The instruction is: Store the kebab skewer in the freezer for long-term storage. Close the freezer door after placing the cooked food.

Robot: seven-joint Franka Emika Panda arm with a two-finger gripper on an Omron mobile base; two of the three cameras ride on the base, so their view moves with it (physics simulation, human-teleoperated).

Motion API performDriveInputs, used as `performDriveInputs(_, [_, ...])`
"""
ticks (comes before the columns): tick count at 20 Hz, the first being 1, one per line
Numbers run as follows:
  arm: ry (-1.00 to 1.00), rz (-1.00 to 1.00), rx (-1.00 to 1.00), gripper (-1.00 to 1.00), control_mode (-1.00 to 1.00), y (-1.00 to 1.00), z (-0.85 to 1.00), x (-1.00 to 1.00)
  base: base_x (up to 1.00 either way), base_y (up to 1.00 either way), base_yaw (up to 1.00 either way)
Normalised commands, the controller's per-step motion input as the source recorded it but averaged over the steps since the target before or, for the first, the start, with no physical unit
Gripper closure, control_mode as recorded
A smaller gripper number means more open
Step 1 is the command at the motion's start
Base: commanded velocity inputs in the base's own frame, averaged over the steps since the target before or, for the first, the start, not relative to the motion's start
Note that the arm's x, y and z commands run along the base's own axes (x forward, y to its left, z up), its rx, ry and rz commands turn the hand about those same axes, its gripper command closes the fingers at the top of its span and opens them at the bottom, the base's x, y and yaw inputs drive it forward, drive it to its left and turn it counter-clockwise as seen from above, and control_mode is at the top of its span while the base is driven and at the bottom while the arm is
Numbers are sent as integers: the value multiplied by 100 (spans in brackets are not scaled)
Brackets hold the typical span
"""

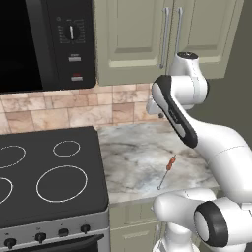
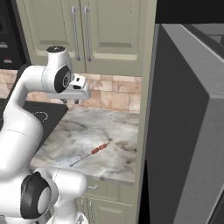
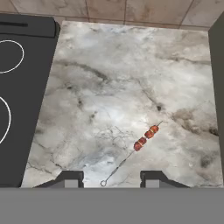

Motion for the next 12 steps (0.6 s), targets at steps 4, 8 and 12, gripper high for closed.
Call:
performDriveInputs(4, [0,-3,0,-100,-100,0,-9,0,0,0,0])
performDriveInputs(8, [5,-12,0,-100,-100,0,-31,0,0,0,0])
performDriveInputs(12, [8,-21,0,-100,-100,0,-41,0,0,0,0])
